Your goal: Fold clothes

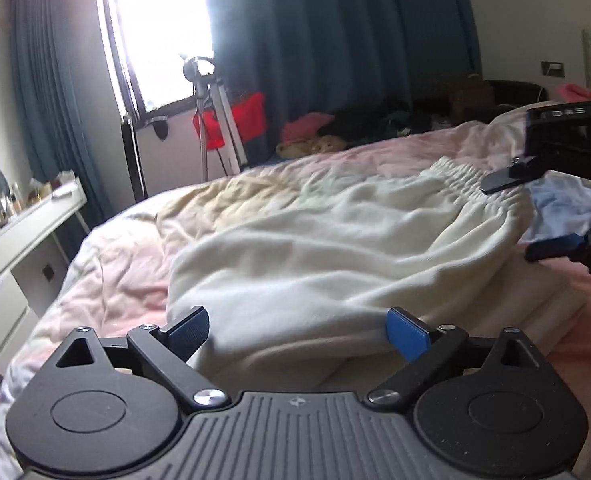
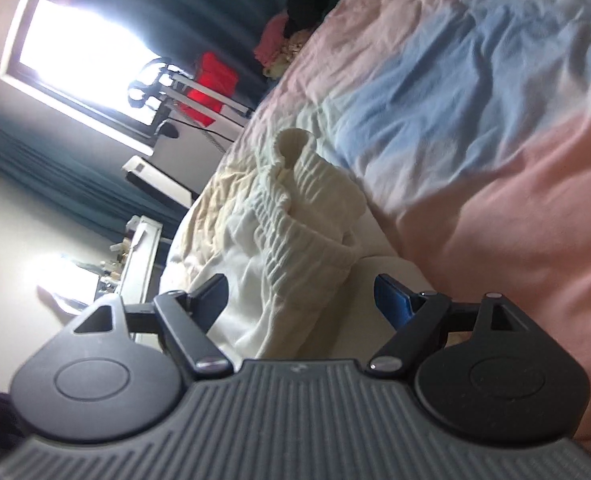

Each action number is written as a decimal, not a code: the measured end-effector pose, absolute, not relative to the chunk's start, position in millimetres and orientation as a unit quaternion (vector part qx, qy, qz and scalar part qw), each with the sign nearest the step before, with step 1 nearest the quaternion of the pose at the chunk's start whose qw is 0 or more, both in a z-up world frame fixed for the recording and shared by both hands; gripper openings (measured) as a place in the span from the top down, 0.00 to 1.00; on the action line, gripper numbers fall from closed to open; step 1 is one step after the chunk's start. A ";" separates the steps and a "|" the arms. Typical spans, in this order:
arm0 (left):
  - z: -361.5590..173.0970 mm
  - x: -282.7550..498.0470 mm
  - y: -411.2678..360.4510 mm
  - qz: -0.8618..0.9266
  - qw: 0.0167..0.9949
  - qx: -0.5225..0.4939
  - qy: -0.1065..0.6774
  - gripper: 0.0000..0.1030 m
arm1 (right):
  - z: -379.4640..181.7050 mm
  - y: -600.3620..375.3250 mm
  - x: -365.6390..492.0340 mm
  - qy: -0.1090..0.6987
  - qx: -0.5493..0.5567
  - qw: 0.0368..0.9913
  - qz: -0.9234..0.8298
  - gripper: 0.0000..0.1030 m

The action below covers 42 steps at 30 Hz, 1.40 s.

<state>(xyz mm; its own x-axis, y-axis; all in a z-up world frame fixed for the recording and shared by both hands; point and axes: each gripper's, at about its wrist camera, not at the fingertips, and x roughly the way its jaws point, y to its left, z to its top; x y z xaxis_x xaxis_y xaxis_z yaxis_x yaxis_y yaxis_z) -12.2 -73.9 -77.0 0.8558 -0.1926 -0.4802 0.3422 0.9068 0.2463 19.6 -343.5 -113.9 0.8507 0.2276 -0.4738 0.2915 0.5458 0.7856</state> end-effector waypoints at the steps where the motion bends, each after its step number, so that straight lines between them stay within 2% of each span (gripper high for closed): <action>1: -75.0 -16.6 -73.2 -0.139 0.950 0.164 0.225 0.05 | -113.8 -339.7 25.5 0.274 0.464 0.842 -0.025 0.21; 3: -74.8 -18.2 -72.7 -0.138 0.951 0.173 0.217 0.05 | -112.8 -332.3 35.3 0.275 0.428 0.860 -0.047 0.27; 5: -74.5 -19.0 -72.1 -0.139 0.951 0.190 0.201 0.05 | -113.1 -325.9 43.0 0.277 0.393 0.874 -0.071 0.29; 7: -74.0 -19.9 -71.6 -0.139 0.951 0.208 0.184 0.05 | -117.4 -326.3 44.7 0.282 0.386 0.875 -0.078 0.35; 9: -72.5 -19.5 -69.7 -0.140 0.951 0.213 0.175 0.05 | -120.1 -329.0 44.4 0.283 0.390 0.873 -0.077 0.45; 12: -66.8 -15.1 -62.5 -0.147 0.955 0.181 0.184 0.05 | -115.7 -329.8 41.6 0.277 0.379 0.879 -0.076 0.56; 17: -58.3 -8.6 -47.0 -0.149 0.961 0.116 0.200 0.05 | -91.6 -321.1 30.9 0.217 0.337 0.914 -0.060 0.62; 22: -52.9 -9.9 -33.3 -0.144 0.965 0.080 0.204 0.02 | -69.3 -333.6 7.0 0.141 0.342 0.925 -0.086 0.62; 28: -53.6 -8.6 -28.8 -0.138 0.963 0.070 0.222 0.02 | -119.7 -370.1 4.6 0.248 0.462 0.840 -0.139 0.58; 29: -53.6 -8.3 -27.5 -0.138 0.962 0.068 0.224 0.02 | -123.1 -371.1 3.1 0.250 0.476 0.832 -0.136 0.54; 31: -53.6 -7.9 -24.3 -0.137 0.962 0.060 0.230 0.02 | -130.1 -373.2 0.2 0.253 0.505 0.815 -0.129 0.41; 33: -54.1 -6.9 -20.7 -0.138 0.960 0.049 0.238 0.02 | -135.4 -372.5 -0.1 0.263 0.519 0.804 -0.123 0.17; 38: -54.7 -0.9 -11.6 -0.138 0.955 0.004 0.263 0.02 | -141.6 -357.4 11.4 0.320 0.483 0.808 -0.107 0.18; 42: -56.2 3.9 -7.6 -0.137 0.950 -0.022 0.281 0.02 | -148.8 -354.1 16.9 0.329 0.476 0.809 -0.101 0.17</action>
